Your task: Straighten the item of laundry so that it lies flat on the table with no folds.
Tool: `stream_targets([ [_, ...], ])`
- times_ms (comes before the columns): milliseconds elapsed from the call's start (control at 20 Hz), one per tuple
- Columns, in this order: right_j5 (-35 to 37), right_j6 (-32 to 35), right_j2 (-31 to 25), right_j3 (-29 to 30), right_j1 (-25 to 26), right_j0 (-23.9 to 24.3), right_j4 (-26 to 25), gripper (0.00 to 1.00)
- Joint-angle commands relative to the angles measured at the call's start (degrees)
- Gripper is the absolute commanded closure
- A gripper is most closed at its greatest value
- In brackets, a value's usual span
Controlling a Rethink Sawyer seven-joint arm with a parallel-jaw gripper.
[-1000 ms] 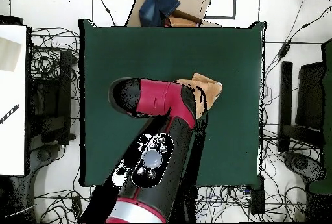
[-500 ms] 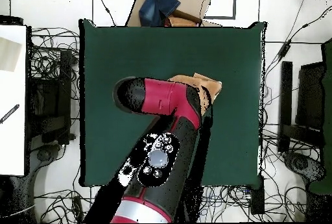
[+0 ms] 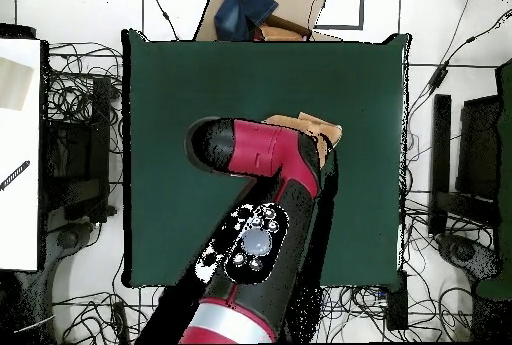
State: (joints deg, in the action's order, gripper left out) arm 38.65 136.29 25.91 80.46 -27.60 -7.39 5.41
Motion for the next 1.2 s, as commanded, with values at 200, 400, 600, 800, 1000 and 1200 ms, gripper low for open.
stream_targets([
  [200,-0.83,10.72,-4.08,-1.30,7.58,2.67,2.55,0.00],
  [400,2.72,9.89,-4.01,-7.75,12.82,5.10,2.74,0.00],
  [600,3.87,8.80,-3.55,-14.02,17.33,7.44,2.33,0.00],
  [800,3.37,8.97,-2.25,-19.05,21.66,8.45,1.46,0.00],
  [1000,2.31,9.79,-1.64,-20.42,23.82,8.61,1.07,0.00],
  [1200,0.83,10.78,-1.03,-20.90,25.23,8.16,0.88,0.00],
])
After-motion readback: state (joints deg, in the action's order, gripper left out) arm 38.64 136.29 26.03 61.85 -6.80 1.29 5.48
